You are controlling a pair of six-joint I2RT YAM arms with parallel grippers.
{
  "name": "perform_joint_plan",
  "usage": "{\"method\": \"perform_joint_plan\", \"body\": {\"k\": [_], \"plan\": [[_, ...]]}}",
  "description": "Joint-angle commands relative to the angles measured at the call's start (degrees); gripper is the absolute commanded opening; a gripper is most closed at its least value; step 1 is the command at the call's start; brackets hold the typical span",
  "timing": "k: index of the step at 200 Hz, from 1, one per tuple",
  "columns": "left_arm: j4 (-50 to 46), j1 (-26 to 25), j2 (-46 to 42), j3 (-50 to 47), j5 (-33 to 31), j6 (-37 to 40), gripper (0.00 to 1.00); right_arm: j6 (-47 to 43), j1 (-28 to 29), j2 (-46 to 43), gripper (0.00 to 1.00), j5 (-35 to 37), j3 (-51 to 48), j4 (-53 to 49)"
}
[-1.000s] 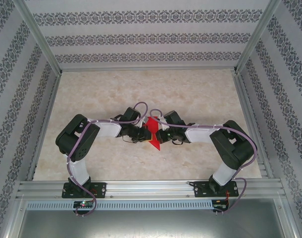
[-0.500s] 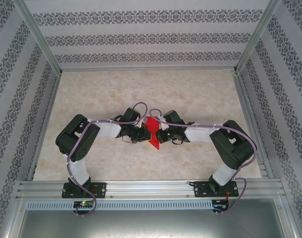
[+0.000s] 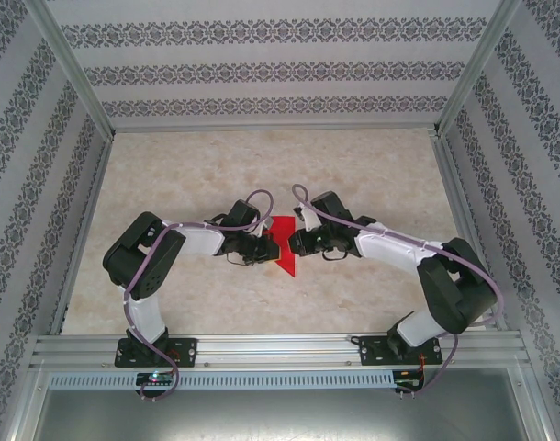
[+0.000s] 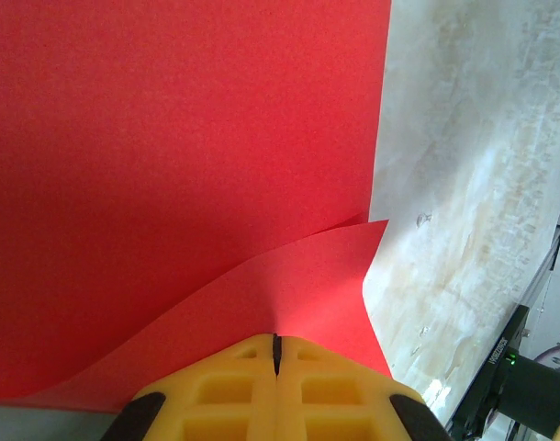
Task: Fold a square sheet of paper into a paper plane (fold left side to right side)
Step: Third fold the triangle at the center of the table.
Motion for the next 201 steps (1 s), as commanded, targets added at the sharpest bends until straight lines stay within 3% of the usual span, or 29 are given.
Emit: {"method": "perform_joint_plan", "body": {"k": [1,62,201], "plan": [[-3.56,-0.93,2.58,-1.31,-3.63,1.15,0.05,5.65,2.32,2.38,0.03,-4.09,-0.83,1.27],[-3.77,-0.93,2.7,-1.28,-3.76,1.36,0.05,9.63,3.22,8.99,0.0,-0.57,1.49,2.54],[-4.56,-0.95,2.78,-0.7,-4.16,1.86,0.04,13.9,1.26,9.18,0.0,-1.43,-2.25,-0.53]]}}
